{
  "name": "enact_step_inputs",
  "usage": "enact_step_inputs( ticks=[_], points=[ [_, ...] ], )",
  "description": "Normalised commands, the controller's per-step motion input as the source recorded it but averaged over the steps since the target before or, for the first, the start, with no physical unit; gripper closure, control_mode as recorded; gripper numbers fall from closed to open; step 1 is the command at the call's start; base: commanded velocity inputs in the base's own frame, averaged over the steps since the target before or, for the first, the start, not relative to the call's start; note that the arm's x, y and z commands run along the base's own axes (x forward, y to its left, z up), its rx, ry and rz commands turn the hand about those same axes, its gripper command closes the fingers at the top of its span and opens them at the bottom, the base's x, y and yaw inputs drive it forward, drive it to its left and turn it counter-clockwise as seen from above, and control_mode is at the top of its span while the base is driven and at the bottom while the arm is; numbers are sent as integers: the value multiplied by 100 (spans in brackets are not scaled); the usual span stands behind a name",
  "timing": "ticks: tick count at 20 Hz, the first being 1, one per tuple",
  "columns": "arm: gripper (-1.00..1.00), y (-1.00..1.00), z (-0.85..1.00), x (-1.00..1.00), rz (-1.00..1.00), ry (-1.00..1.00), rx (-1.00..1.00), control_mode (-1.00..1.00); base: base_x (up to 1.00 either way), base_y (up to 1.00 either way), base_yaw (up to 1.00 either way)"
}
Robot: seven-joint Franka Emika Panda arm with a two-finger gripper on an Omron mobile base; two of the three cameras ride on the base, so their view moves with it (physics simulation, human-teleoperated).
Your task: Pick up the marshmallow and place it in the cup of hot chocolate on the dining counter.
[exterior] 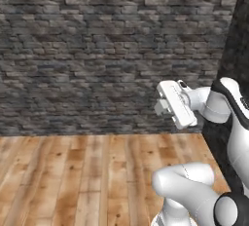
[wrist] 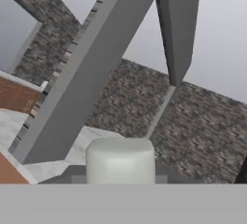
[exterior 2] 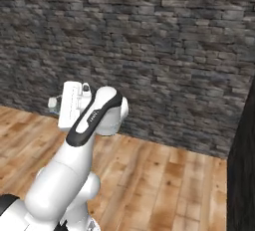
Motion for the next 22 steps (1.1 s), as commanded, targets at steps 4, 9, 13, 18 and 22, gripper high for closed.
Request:
enact_step_inputs(
  ticks=[4, 9, 13, 18, 22],
  points=[
    [100, 0, 0, 0, 0, 0, 0, 100, 100, -13, 62],
    [100, 0, 0, 0, 0, 0, 0, 100, 88, -9, 85],
    [100, 0, 0, 0, 0, 0, 0, 100, 66, -5, 92],
    [100, 0, 0, 0, 0, 0, 0, 100, 65, -4, 92],
    [100, 0, 0, 0, 0, 0, 0, 100, 64, -2, 93]
  ],
)
